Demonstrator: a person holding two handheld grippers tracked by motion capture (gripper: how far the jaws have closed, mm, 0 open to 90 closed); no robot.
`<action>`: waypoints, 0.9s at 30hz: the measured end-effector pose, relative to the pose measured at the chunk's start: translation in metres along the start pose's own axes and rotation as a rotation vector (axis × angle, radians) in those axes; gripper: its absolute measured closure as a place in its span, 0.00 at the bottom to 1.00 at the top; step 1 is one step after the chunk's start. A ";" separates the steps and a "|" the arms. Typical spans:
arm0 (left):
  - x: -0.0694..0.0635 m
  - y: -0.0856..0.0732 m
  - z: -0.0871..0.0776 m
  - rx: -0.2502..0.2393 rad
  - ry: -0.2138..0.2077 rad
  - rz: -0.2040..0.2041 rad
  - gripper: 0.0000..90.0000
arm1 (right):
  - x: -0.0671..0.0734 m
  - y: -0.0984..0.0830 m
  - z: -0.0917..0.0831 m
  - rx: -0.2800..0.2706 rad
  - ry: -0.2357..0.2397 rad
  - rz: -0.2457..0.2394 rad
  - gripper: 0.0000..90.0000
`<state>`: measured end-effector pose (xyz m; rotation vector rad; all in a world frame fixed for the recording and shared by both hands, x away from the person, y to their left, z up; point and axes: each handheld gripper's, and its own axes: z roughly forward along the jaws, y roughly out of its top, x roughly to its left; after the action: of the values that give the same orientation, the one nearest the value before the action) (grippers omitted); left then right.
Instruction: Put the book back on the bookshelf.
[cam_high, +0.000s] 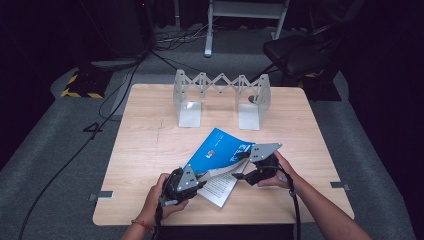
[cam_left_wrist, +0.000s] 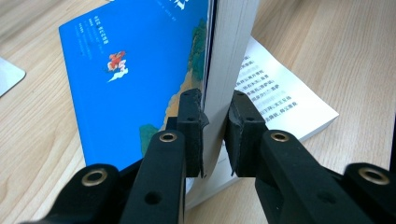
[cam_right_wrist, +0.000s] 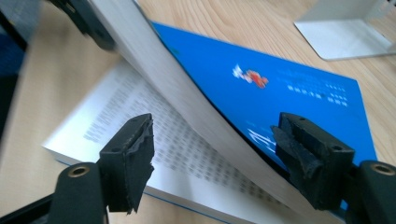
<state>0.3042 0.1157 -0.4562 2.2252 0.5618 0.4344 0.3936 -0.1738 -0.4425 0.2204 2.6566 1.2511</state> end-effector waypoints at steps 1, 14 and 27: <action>0.000 -0.001 -0.002 0.008 0.003 -0.004 0.86 | -0.002 -0.002 0.003 0.022 -0.010 -0.014 0.32; 0.010 -0.031 -0.027 0.033 0.071 -0.127 0.84 | -0.011 -0.017 0.017 0.090 -0.160 -0.209 0.63; -0.007 -0.024 0.008 0.059 0.221 -0.100 0.34 | 0.003 -0.007 0.004 0.079 -0.202 -0.221 0.72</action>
<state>0.2959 0.1208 -0.4804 2.2074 0.8078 0.6234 0.3913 -0.1744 -0.4509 0.0574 2.4804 1.0014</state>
